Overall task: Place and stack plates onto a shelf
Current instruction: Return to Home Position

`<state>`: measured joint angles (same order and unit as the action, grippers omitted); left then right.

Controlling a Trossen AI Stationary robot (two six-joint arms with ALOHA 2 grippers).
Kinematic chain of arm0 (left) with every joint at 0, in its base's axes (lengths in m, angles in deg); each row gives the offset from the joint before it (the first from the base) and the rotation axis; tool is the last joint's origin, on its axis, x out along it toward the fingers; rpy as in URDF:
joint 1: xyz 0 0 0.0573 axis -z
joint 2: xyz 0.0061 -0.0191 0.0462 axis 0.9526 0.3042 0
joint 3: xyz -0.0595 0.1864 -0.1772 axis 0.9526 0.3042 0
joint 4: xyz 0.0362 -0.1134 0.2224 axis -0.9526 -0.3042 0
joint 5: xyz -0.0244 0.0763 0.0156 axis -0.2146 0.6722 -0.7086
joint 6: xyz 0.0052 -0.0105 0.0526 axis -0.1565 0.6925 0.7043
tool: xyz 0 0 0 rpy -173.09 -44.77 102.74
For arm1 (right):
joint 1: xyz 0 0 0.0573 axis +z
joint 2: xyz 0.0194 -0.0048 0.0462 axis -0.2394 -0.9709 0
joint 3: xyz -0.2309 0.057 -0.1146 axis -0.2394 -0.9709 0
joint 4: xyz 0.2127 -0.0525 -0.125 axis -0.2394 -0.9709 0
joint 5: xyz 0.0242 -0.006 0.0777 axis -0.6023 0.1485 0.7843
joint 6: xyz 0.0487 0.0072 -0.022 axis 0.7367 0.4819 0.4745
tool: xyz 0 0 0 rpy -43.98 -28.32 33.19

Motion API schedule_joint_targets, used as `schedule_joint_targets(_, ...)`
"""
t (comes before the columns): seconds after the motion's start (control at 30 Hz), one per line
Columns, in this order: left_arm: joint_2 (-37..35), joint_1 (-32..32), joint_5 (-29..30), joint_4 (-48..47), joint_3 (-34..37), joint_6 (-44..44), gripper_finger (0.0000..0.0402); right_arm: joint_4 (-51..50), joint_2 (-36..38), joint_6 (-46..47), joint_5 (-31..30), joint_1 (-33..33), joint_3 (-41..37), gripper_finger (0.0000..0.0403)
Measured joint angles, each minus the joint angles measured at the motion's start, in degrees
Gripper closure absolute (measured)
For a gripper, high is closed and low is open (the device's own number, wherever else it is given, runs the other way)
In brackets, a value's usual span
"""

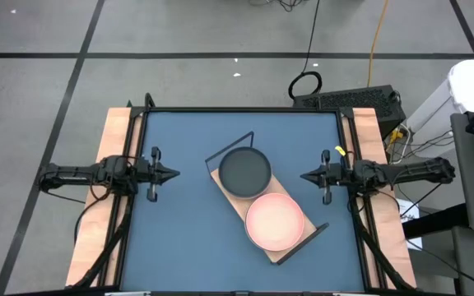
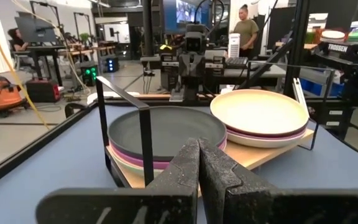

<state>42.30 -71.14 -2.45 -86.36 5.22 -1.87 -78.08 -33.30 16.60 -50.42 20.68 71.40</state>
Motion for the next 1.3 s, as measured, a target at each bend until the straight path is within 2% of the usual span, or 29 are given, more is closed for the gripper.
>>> schedule_joint_targets(0.33, 0.0, 0.0, -0.3, -0.2, 0.0, -0.9, 0.0399, -3.3, 7.5, -1.2, 0.3, 0.0, 0.0, 0.0403)
schedule_joint_targets(1.07, 0.2, 1.1, -1.1, -0.2, 0.0, -1.6, 0.0399, -4.2, 7.5, -6.1, 0.5, -1.2, 0.0, 0.0403)
schedule_joint_targets(1.3, 0.2, 1.1, -1.1, -0.2, 0.1, -1.6, 0.0399, -4.7, 7.4, -4.7, 4.4, -4.2, 0.0, 0.0403)
